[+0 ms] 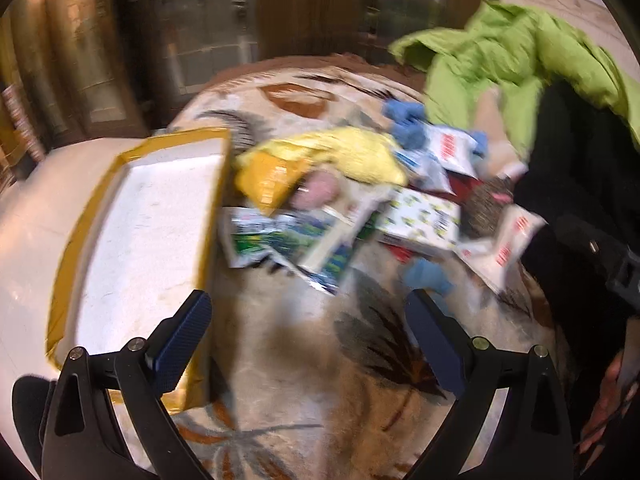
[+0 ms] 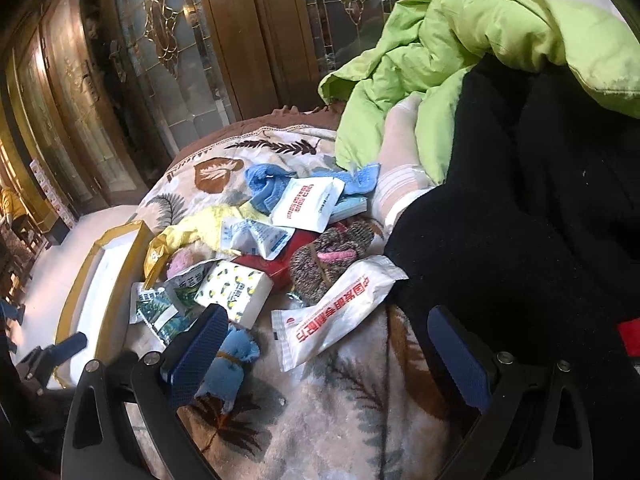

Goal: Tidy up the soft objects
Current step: 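Grasp the blue knitted doll with the left tool while the right tool grasps the lemon-print tissue pack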

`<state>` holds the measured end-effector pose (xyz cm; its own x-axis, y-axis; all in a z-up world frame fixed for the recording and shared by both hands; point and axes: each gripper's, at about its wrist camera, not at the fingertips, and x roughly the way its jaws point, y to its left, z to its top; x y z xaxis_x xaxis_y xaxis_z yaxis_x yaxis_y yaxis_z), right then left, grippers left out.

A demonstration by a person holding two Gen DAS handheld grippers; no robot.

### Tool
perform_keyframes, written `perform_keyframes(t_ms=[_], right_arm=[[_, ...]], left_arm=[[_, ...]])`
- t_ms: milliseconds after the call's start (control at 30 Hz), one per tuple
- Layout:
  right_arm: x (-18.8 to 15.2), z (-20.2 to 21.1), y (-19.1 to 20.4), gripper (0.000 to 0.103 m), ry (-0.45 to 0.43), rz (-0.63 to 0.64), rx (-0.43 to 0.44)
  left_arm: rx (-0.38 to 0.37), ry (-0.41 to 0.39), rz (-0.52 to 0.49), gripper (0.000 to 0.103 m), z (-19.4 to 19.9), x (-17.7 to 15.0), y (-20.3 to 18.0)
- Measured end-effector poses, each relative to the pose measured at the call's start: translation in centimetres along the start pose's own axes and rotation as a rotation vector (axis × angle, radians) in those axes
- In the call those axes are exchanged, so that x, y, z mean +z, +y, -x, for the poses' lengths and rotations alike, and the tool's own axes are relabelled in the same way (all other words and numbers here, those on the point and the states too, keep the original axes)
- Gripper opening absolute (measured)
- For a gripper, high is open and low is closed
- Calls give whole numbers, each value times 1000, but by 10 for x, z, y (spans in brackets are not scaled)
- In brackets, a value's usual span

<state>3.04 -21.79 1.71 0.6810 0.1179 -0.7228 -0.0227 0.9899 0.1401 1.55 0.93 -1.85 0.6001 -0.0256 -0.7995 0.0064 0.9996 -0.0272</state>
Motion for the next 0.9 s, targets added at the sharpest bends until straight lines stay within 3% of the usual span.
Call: perform_keyframes(t_ms=[167, 333, 567, 700, 900], right_arm=[[9, -15, 9, 101, 41, 54, 52], [26, -60, 41, 101, 188, 219, 144], [26, -94, 77, 101, 278, 464, 251], [22, -108, 89, 99, 301, 586, 259], [23, -131, 87, 85, 381, 589, 298]], left_arm=[[-70, 35, -106, 98, -15, 4, -30], [-173, 110, -137, 98, -39, 5, -50], [-216, 154, -128, 98, -58, 4, -55], [-228, 172, -120, 98, -65, 3, -58], [-238, 206, -84, 98, -76, 4, -60]])
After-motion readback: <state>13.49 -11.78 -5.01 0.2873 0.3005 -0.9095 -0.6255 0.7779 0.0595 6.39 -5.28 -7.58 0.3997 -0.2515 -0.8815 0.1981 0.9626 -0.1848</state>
